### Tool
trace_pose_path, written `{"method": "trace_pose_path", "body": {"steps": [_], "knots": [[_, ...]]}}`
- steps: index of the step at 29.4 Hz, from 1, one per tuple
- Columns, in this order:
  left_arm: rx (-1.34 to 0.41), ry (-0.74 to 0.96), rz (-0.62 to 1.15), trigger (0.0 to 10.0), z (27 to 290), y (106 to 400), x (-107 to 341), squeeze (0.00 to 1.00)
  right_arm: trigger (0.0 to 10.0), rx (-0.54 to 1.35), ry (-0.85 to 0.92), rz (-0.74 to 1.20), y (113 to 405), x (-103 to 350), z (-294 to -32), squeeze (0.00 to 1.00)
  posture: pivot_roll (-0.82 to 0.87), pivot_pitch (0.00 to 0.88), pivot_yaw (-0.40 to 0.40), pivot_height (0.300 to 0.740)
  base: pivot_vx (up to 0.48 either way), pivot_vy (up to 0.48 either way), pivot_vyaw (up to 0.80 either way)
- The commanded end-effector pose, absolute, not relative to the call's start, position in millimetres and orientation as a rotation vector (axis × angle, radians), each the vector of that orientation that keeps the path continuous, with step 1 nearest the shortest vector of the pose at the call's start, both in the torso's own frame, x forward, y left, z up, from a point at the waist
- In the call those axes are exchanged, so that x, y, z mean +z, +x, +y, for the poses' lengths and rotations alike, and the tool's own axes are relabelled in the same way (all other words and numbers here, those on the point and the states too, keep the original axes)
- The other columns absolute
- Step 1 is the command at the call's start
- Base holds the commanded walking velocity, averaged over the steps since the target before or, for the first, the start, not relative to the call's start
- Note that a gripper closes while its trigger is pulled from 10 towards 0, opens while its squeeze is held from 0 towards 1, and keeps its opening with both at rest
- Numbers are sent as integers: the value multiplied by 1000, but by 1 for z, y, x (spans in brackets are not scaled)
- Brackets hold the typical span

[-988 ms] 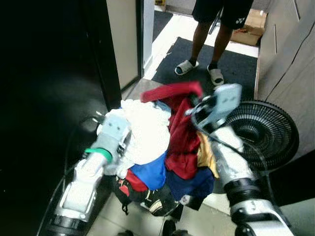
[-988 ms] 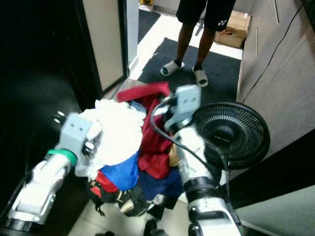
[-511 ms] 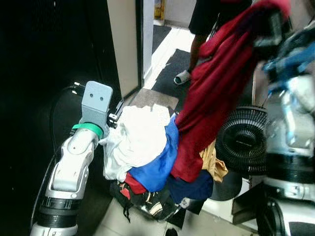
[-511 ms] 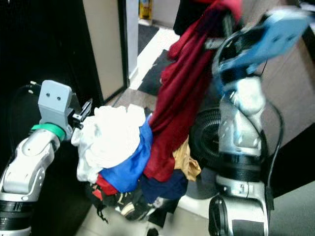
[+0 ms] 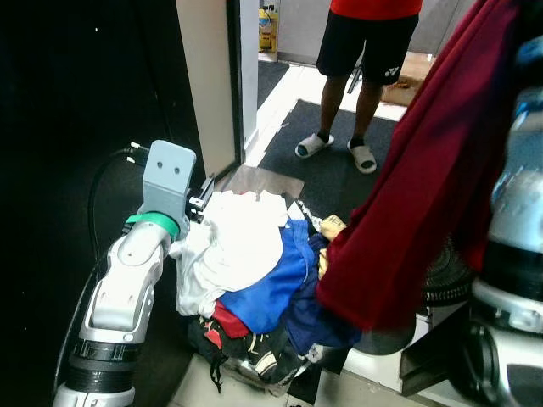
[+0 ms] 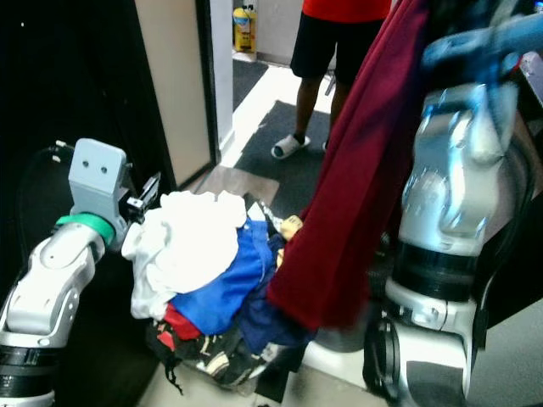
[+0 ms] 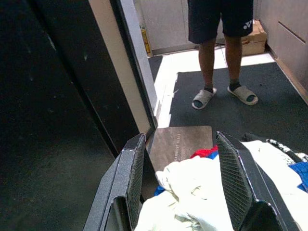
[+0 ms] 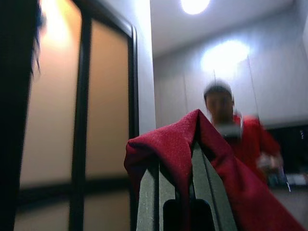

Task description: Clothes washing

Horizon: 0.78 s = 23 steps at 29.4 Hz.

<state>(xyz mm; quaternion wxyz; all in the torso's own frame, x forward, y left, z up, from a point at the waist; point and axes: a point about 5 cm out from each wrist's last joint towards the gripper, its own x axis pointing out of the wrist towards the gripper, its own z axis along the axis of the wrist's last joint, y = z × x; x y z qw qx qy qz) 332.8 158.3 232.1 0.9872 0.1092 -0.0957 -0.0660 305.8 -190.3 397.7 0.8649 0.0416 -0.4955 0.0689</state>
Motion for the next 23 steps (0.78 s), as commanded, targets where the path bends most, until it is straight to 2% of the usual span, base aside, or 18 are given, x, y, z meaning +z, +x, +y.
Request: {"method": "trace_pose_path", "body": {"steps": [1,2,3,4,7,8,13,23], "knots": [[-119,216,-170,10000,161,331,228,0,10000,149,55,-978,313,384,-185,0,78,62,40,740,0,0,0],[-116,214,-167,10000,162,330,227,0,10000,156,52,-881,321,358,-179,0,86,62,38,740,0,0,0],[-116,214,-167,10000,162,330,227,0,10000,156,52,-881,321,358,-179,0,86,62,38,740,0,0,0],[-114,215,-165,10000,162,329,226,0,10000,163,56,-792,328,336,-173,0,85,59,38,740,0,0,0],[-115,213,-164,10000,162,328,226,0,10000,159,53,-718,331,320,-167,0,85,58,37,740,0,0,0],[-123,199,-173,10000,158,327,228,0,10000,149,12,-618,336,294,-159,0,84,51,32,740,0,0,0],[-125,165,-196,10000,153,324,231,0,10000,127,-61,-559,338,277,-159,0,83,42,22,740,0,0,0],[-117,115,-255,10000,147,320,245,0,10000,102,-103,-600,334,286,-161,0,69,7,8,740,0,0,0]]}}
